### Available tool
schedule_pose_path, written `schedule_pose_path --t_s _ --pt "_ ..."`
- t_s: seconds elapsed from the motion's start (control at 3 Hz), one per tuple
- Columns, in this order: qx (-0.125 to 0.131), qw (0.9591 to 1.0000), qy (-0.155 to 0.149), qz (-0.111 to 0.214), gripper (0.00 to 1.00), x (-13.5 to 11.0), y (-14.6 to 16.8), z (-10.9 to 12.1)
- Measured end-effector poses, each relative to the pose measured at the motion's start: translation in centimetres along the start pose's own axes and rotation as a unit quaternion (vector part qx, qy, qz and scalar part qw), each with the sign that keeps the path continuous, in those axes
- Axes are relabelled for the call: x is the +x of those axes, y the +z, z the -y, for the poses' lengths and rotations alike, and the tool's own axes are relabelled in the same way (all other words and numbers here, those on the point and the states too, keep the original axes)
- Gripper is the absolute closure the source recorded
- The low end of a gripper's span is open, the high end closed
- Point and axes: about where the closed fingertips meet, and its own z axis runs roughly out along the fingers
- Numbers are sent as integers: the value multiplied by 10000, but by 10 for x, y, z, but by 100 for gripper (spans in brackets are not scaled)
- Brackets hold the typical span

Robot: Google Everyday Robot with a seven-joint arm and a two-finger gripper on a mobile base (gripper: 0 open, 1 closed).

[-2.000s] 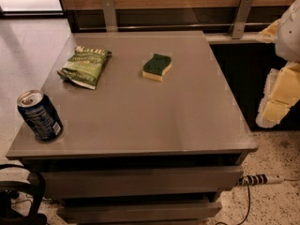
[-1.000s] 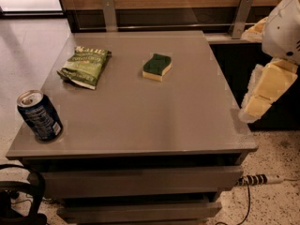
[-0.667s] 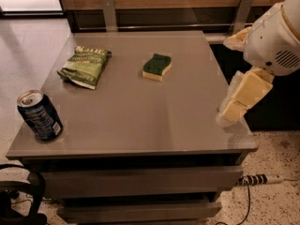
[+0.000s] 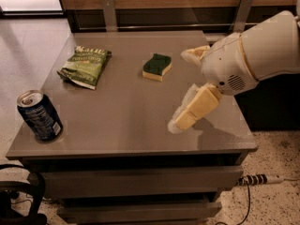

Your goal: Pick pepsi can

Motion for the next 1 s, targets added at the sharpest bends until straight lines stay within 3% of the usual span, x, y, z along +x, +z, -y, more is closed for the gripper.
schedule_pose_path --t_s 0.33,0.67,1.0 --pt "-309 9970 -130 697 0 -26 32 -12" --pt "-306 9970 -135 698 0 -27 33 -12" --pt "-177 9951 -151 960 0 -33 62 -3"
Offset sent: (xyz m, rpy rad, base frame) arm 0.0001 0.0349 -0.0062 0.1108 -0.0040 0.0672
